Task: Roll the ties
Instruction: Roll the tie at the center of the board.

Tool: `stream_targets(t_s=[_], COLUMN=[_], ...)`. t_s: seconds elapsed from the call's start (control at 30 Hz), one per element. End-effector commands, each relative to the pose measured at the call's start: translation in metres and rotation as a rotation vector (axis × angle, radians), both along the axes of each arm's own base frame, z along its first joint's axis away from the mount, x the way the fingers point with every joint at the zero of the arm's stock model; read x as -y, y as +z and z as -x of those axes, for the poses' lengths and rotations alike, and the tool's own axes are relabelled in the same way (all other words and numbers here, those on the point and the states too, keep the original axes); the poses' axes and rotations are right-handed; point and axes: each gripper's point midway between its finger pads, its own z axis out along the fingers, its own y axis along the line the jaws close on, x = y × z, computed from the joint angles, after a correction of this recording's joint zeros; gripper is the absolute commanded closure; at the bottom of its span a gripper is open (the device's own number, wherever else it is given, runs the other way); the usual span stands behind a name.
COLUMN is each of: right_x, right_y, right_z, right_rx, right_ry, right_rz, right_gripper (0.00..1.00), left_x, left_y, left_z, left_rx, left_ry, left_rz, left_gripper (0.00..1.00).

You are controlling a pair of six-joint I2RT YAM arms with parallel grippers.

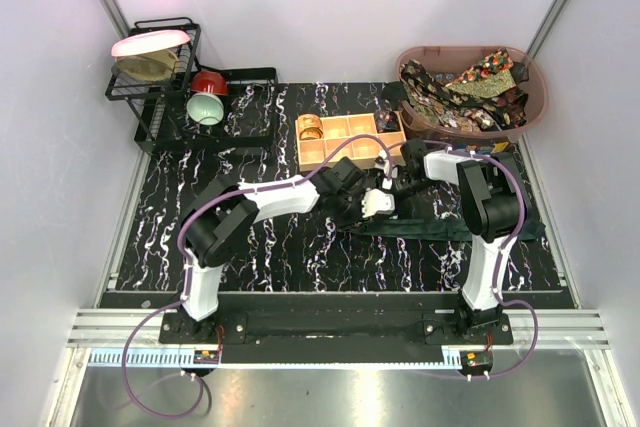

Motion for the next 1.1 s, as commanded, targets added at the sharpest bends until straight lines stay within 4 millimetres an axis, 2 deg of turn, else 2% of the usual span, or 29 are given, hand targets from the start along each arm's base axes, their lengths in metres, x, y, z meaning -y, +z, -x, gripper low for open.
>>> stream_targets(t_s=[0.0,0.07,0.1,0.17,0.2,0.3,0.33,0.4,0.57,0.6,0.63,0.7,0.73,0.77,0.83,0.87,0.9,0.93,0.97,1.0,1.03,1.07], right_x=[0.011,0.019,0.022,0.029,0.031,0.039,0.040,0.043,0.044,0.044,0.043,0.043,0.042,0.041,0.036,0.035,0.033,0.030,0.027,0.026,0.023,0.021], right_y=[-0.021,-0.028,-0.030,-0.037,-0.040,-0.049,-0.051,-0.053,-0.056,-0.056,-0.055,-0.054,-0.052,-0.052,-0.053,-0.054,-0.055,-0.057,-0.058,-0.059,-0.059,-0.060], right_z=[0.004,0.002,0.001,0.000,0.001,0.001,0.002,0.001,-0.002,-0.002,-0.003,-0.002,-0.002,-0.002,0.000,0.000,0.001,0.000,0.000,-0.002,-0.003,-0.003], right_rx=[-0.005,0.013,0.012,0.005,0.002,-0.004,-0.006,-0.007,-0.003,0.003,0.006,0.017,0.031,0.034,0.052,0.055,0.054,0.054,0.051,0.048,0.042,0.041], right_ry=[0.012,0.001,-0.003,-0.017,-0.019,-0.027,-0.029,-0.034,-0.036,-0.035,-0.031,-0.022,-0.012,-0.003,0.027,0.036,0.042,0.052,0.059,0.057,0.058,0.063], right_rz=[0.091,0.146,0.163,0.198,0.210,0.255,0.270,0.284,0.300,0.301,0.292,0.292,0.290,0.288,0.285,0.283,0.284,0.278,0.271,0.268,0.249,0.248], right_gripper=[1.00,1.00,1.00,1.00,1.00,1.00,1.00,1.00,1.00,1.00,1.00,1.00,1.00,1.00,1.00,1.00,1.00,1.00,1.00,1.00,1.00,1.00], left_x=[-0.024,-0.022,-0.019,-0.016,-0.012,0.000,0.000,0.005,-0.002,-0.007,-0.011,-0.019,-0.024,-0.027,-0.032,-0.035,-0.020,-0.023,-0.021,-0.026,-0.029,-0.025], left_y=[-0.033,-0.029,-0.026,-0.014,-0.006,0.031,0.050,0.074,0.139,0.142,0.169,0.176,0.194,0.191,0.194,0.166,0.185,0.166,0.167,0.143,0.135,0.141], left_z=[0.008,0.007,0.005,0.001,0.001,-0.009,-0.015,-0.025,-0.035,-0.037,-0.040,-0.037,-0.033,-0.030,-0.043,-0.032,-0.017,-0.014,-0.013,-0.002,-0.001,-0.004], left_rx=[-0.043,-0.044,-0.043,-0.042,-0.049,-0.071,-0.074,-0.042,0.108,0.135,0.203,0.306,0.366,0.381,0.327,0.235,0.163,0.092,0.052,-0.004,-0.006,0.070], left_ry=[0.029,0.045,0.052,0.073,0.070,0.098,0.133,0.156,0.198,0.230,0.247,0.247,0.228,0.236,0.361,0.317,0.169,0.122,0.122,0.124,0.125,0.094], left_rz=[-0.136,-0.126,-0.109,-0.064,-0.025,0.108,0.157,0.235,0.433,0.444,0.513,0.609,0.665,0.693,0.704,0.585,0.607,0.562,0.594,0.593,0.611,0.685], left_gripper=[0.62,0.57,0.49,0.44,0.39,0.27,0.15,0.01,0.01,0.01,0.01,0.01,0.01,0.01,0.01,0.01,0.01,0.01,0.01,0.01,0.01,0.01])
